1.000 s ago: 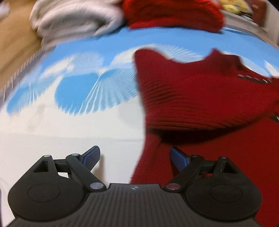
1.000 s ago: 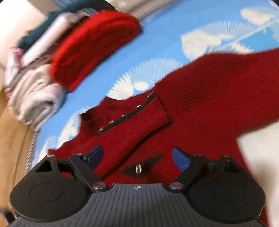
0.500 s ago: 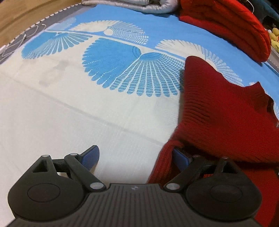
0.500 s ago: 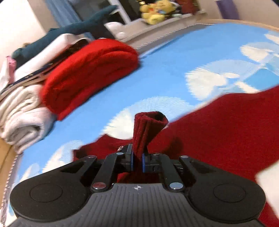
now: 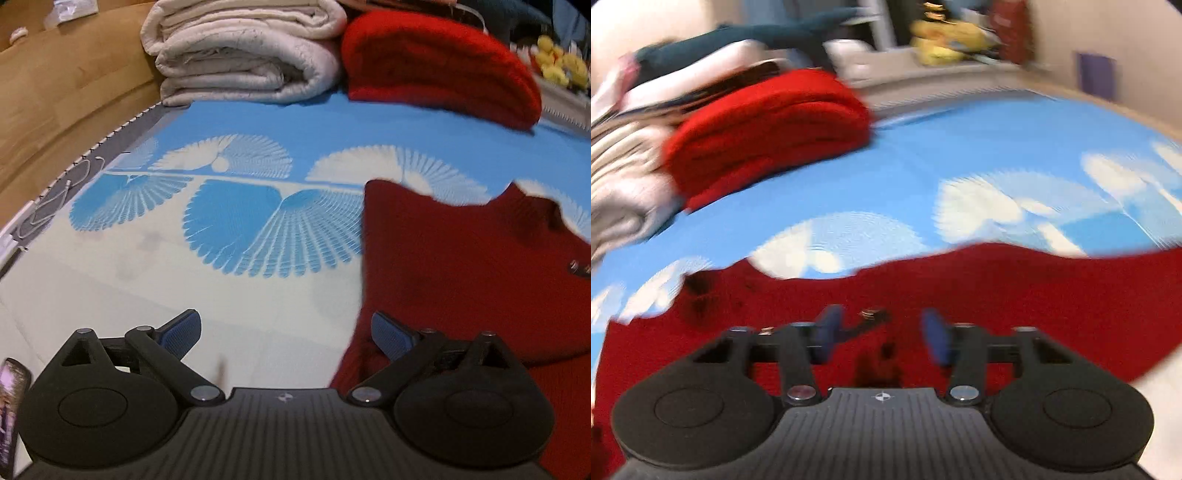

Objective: Fold small clothes

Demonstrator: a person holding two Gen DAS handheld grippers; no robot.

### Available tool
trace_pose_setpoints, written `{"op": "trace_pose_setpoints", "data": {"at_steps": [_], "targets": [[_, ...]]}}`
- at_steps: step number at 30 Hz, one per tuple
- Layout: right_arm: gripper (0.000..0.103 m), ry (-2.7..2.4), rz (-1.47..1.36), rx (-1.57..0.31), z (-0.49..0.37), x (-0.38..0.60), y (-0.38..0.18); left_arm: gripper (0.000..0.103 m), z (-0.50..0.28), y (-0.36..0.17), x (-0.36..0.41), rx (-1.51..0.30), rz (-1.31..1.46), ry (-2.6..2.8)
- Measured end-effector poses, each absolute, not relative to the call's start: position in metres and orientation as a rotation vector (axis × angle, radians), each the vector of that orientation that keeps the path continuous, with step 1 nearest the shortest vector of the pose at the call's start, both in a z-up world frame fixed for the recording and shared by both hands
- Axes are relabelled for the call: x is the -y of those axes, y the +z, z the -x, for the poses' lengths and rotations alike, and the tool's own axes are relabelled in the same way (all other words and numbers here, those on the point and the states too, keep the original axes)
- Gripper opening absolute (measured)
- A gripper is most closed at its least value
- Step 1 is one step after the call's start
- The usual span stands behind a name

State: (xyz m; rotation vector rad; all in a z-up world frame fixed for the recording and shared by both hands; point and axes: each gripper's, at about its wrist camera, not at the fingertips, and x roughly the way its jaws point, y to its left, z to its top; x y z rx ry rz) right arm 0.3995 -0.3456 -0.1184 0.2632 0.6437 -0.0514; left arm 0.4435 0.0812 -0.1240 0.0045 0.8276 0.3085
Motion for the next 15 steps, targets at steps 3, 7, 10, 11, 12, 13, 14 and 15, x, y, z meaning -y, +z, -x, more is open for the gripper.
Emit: {"op": "trace_pose_setpoints", "data": {"at_steps": [3,7,10,11,12,13,14,15], "targets": [[0.022,0.027,-0.216,-0.744,-0.418,0.327,-0.14,0.1,-0.452,-0.136,-0.074,-0.861,-0.027,0.31],[0.02,-0.034,-0.089,-0.786,-0.425,0.311,-0.156,0.1,-0.456,-0.149,-0.076,-0.901,-0.041,0.314],[0.02,0.028,-0.26,-0.721,-0.416,0.329,-0.139,0.1,-0.453,-0.146,-0.076,-0.881,-0.045,0.312],[0.021,0.005,-0.244,-0.714,-0.415,0.331,-0.141,0.1,-0.452,-0.144,-0.075,-0.872,-0.051,0.312],[0.025,-0.038,-0.194,-0.76,-0.424,0.327,-0.15,0.1,-0.451,-0.142,-0.073,-0.866,-0.057,0.309],[0.025,-0.043,-0.166,-0.812,-0.431,0.326,-0.161,0.1,-0.449,-0.14,-0.071,-0.86,-0.062,0.305],[0.025,-0.028,-0.139,-0.788,-0.429,0.324,-0.161,0.1,-0.447,-0.138,-0.069,-0.856,-0.065,0.294],[0.025,-0.033,-0.126,-0.804,-0.426,0.322,-0.154,0.1,-0.444,-0.135,-0.067,-0.848,-0.062,0.278]]}}
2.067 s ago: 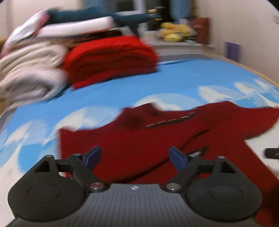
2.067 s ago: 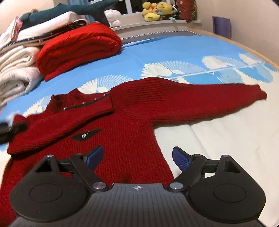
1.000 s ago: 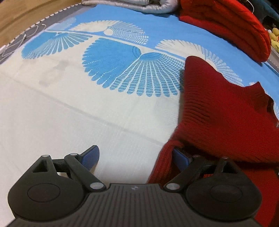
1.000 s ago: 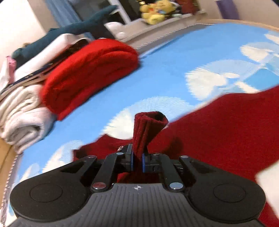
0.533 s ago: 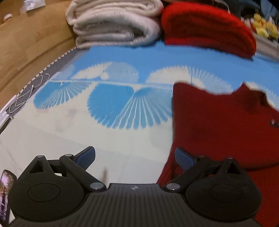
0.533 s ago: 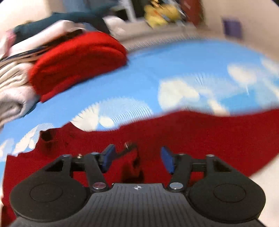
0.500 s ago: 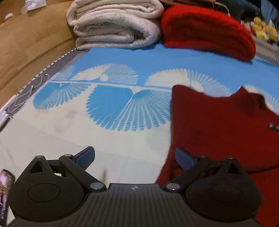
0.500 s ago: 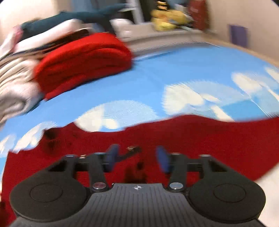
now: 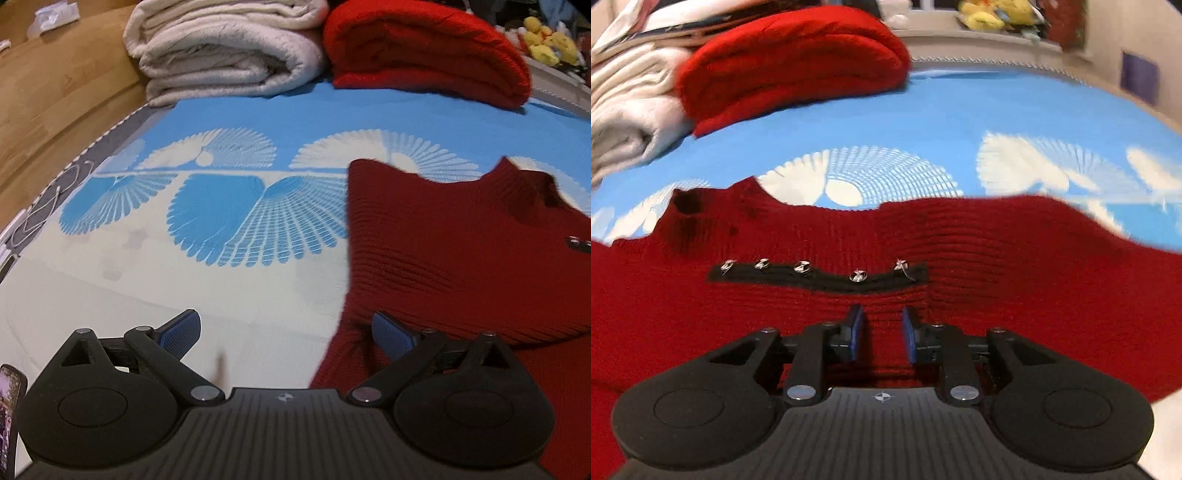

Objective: Fold small clothes

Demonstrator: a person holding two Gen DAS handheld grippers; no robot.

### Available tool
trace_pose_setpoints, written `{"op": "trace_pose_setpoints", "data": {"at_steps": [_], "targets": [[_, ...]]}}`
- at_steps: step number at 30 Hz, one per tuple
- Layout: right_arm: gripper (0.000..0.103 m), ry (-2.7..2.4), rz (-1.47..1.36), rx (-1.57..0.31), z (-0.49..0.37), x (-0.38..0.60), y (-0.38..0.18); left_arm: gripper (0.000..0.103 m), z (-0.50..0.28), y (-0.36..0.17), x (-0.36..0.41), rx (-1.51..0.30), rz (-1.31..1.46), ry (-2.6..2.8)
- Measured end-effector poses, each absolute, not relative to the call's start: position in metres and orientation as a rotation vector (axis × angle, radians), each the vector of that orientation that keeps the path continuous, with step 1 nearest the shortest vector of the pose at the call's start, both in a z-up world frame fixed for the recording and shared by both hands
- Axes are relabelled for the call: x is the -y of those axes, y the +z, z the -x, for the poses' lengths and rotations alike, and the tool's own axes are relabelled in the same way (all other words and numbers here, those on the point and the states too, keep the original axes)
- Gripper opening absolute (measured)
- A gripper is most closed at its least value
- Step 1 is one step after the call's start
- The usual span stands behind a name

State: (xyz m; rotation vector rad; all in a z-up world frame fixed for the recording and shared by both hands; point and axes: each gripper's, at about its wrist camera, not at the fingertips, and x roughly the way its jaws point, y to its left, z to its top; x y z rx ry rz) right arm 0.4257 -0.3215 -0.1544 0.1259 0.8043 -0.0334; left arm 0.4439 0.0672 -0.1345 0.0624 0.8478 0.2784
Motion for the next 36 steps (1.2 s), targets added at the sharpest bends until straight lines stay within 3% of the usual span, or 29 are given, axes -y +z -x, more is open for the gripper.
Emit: {"op": "trace_pose_setpoints", "data": {"at_steps": [2,3,7,12,16,24,36], "targets": [[0.042,-0.055,-0.223,-0.816,-0.41,0.323,-0.135,0.1,-0.438,-0.129,-0.063,-0.832,-0.063,0.257],[0.057,-0.042,-0.292,-0.807,-0.397,0.326,-0.125,0.1,-0.435,-0.125,-0.06,-0.823,-0.067,0.244],[0.076,0.065,-0.39,-0.735,-0.318,0.322,-0.084,0.103,-0.415,-0.112,-0.047,-0.791,-0.073,0.195],[0.085,-0.01,-0.406,-0.607,-0.213,0.324,-0.066,0.103,-0.37,-0.089,-0.026,-0.784,-0.02,0.121],[0.086,-0.111,-0.353,-0.566,-0.175,0.325,-0.077,0.103,-0.328,-0.086,-0.011,-0.785,-0.017,0.104],[0.086,-0.112,-0.384,-0.631,-0.18,0.34,-0.097,0.103,-0.327,-0.122,-0.003,-0.873,-0.096,0.11],[0.086,-0.09,-0.467,-0.666,-0.193,0.348,-0.101,0.103,-0.338,-0.125,-0.003,-0.9,-0.075,0.074]]}}
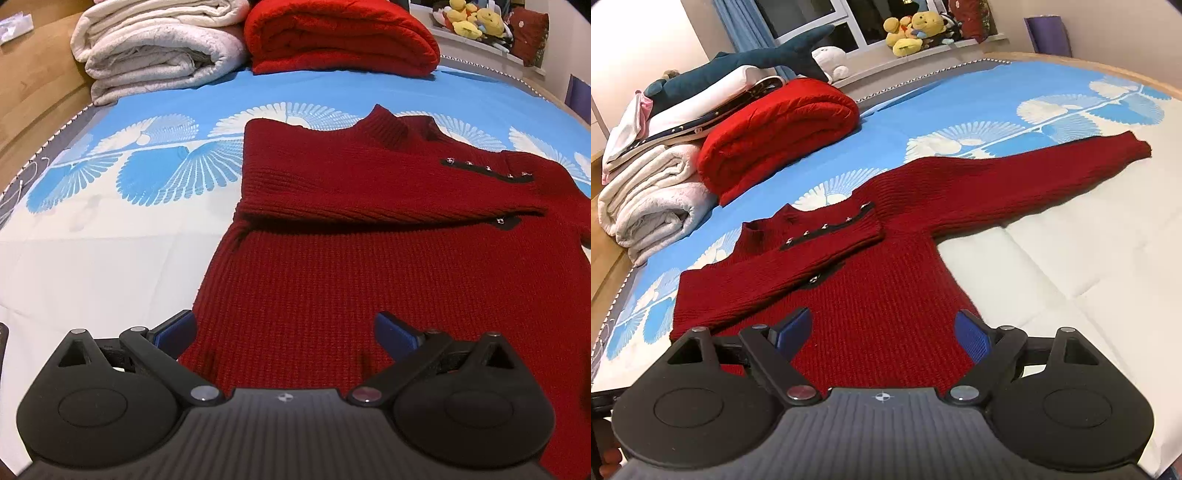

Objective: Fold small clothes

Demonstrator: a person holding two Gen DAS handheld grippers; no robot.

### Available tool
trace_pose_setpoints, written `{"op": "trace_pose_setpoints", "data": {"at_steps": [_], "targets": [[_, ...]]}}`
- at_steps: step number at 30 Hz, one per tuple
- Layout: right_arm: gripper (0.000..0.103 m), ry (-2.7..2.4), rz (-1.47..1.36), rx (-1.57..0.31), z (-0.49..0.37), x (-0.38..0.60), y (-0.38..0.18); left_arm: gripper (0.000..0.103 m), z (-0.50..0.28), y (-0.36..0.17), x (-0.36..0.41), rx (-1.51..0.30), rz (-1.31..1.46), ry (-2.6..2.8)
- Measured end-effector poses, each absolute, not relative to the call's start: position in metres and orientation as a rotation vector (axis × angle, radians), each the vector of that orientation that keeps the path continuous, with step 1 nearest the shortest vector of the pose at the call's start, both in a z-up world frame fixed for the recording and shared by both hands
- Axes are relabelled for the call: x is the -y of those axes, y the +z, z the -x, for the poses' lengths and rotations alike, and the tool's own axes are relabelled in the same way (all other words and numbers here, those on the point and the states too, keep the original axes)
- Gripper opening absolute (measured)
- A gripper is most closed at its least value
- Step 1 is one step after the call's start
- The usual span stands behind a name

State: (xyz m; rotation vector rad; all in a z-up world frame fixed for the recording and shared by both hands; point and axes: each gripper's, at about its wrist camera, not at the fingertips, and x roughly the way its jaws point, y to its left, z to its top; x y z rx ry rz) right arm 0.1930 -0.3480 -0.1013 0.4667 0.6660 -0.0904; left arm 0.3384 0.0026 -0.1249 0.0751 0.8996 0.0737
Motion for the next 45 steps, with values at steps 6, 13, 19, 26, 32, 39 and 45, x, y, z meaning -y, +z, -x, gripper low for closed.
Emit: {"op": "trace_pose_setpoints", "data": {"at_steps": [6,13,19,26,32,39,45], "targets": [[0.086,-0.068,-0.525,-0.691,-0.195,0.35,-0.103,0.103,-0.344,-0.124,-0.003,-0.906,-0.054,0.07],[0.086,-0.084,-0.542,-0.7,-0.198,0.352,-0.105,0.103,-0.355,-0.115,-0.012,-0.893,-0.016,0.092],[0.086,-0.109,-0.537,-0.708,-0.204,0.356,-0.105,0.103,-0.365,-0.109,-0.017,-0.886,0.008,0.108],[0.086,-0.195,-0.608,-0.68,-0.226,0.395,-0.1,0.103,-0.371,-0.109,-0.016,-0.895,0.015,0.107],[0.086,-0.384,-0.769,-0.6,-0.25,0.473,-0.112,0.103,-0.374,-0.113,-0.017,-0.909,0.015,0.116],[0.086,-0.636,-0.984,-0.468,-0.258,0.583,-0.152,0.103,-0.383,-0.122,-0.017,-0.93,0.008,0.142],[0.087,-0.646,-1.025,-0.436,-0.279,0.626,-0.186,0.103,-0.393,-0.13,-0.02,-0.954,0.007,0.174]]}}
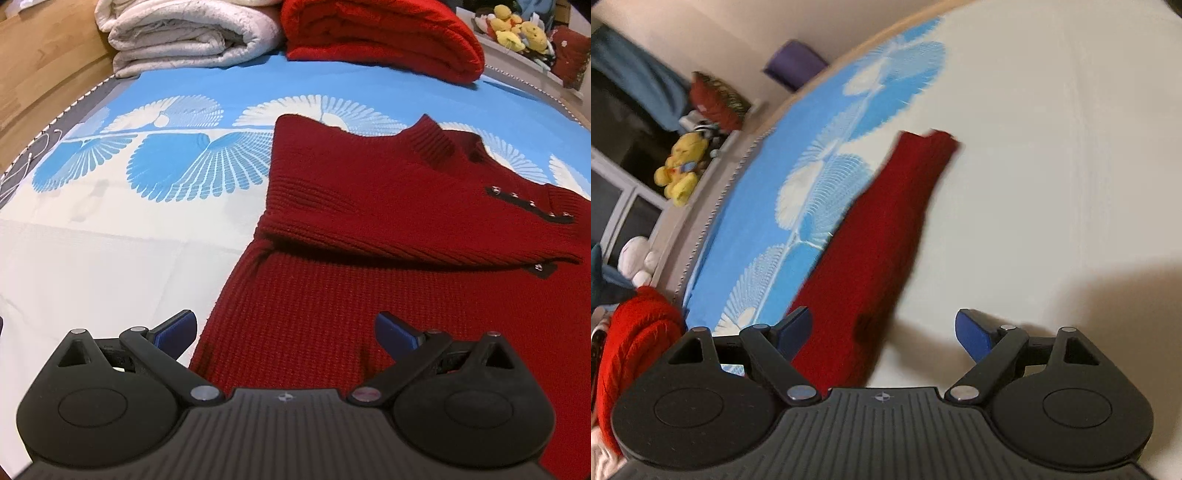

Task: Fold small clothes
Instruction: 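Grasp the sleeve cuff with the right tool and fold it across the body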

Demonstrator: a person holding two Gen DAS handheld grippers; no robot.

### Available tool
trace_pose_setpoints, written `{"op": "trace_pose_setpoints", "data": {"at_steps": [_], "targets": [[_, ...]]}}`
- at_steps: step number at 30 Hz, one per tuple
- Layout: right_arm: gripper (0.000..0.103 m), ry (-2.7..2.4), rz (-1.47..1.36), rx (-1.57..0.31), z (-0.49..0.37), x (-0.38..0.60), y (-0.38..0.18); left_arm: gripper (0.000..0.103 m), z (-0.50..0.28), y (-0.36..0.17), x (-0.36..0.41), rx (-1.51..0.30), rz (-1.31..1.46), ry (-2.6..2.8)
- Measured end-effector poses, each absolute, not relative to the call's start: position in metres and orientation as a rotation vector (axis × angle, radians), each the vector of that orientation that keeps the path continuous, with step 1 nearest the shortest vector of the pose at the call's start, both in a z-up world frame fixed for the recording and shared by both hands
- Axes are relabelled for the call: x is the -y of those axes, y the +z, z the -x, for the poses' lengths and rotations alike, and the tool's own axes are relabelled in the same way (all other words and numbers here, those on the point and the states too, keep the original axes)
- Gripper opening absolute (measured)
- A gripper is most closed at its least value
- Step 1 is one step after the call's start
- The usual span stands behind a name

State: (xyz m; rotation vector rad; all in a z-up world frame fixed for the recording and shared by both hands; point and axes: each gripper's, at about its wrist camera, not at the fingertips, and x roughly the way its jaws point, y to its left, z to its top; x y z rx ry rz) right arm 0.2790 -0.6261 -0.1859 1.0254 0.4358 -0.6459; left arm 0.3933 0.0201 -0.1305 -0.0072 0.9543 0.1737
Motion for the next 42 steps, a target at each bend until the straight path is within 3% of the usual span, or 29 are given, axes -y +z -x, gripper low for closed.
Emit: {"op": "trace_pose_setpoints", "data": {"at_steps": [3,5,6,7,13,20,24,27,29,30,31,33,38,40,42], "targets": [[0.092,-0.629,-0.957,-0.423,-0.3,0.631,-0.19,0.103,-0.399,-0.132,-0.024,-0.956,-0.004,0.195],[0.085,-0.648,-0.886,-0.425,-0.316,0.63,-0.19,0.103,-0.402,-0.132,-0.03,-0.952,-0.005,0.22],[0.046,-0.656,-0.849,-0.442,-0.323,0.628,-0.187,0.103,-0.404,-0.132,-0.034,-0.951,-0.002,0.233],[0.013,-0.663,-0.822,-0.474,-0.331,0.628,-0.185,0.103,-0.405,-0.131,-0.039,-0.95,0.002,0.247],[0.012,-0.627,-0.558,-0.417,-0.352,0.576,-0.114,0.103,-0.406,-0.117,-0.066,-0.929,0.058,0.299],[0.012,-0.246,-0.044,-0.262,-0.385,0.365,-0.038,0.103,-0.399,-0.104,-0.081,-0.914,0.121,0.302],[0.012,0.062,0.099,-0.277,-0.386,0.226,-0.062,0.103,-0.398,-0.1,-0.093,-0.909,0.135,0.319],[0.016,0.278,0.205,-0.448,-0.383,0.146,-0.121,0.103,-0.4,-0.1,-0.106,-0.915,0.16,0.346],[0.024,0.364,0.236,-0.639,-0.38,0.12,-0.16,0.103,-0.398,-0.1,-0.115,-0.925,0.186,0.346],[0.03,0.377,0.227,-0.627,-0.372,0.119,-0.167,0.103,-0.397,-0.099,-0.118,-0.927,0.197,0.338],[0.048,0.383,0.233,-0.589,-0.363,0.121,-0.165,0.103,-0.396,-0.098,-0.12,-0.924,0.201,0.329],[0.066,0.43,0.151,-0.635,-0.362,0.133,-0.151,0.103,-0.393,-0.097,-0.122,-0.922,0.185,0.328],[0.065,0.319,-0.081,-0.569,-0.367,0.181,-0.114,0.103,-0.392,-0.097,-0.128,-0.922,0.196,0.344],[0.055,0.159,-0.062,-0.603,-0.385,0.191,-0.123,0.103,-0.391,-0.098,-0.128,-0.924,0.196,0.348],[0.049,0.096,0.011,-0.784,-0.409,0.191,-0.154,0.103,-0.393,-0.1,-0.127,-0.933,0.19,0.347]]}}
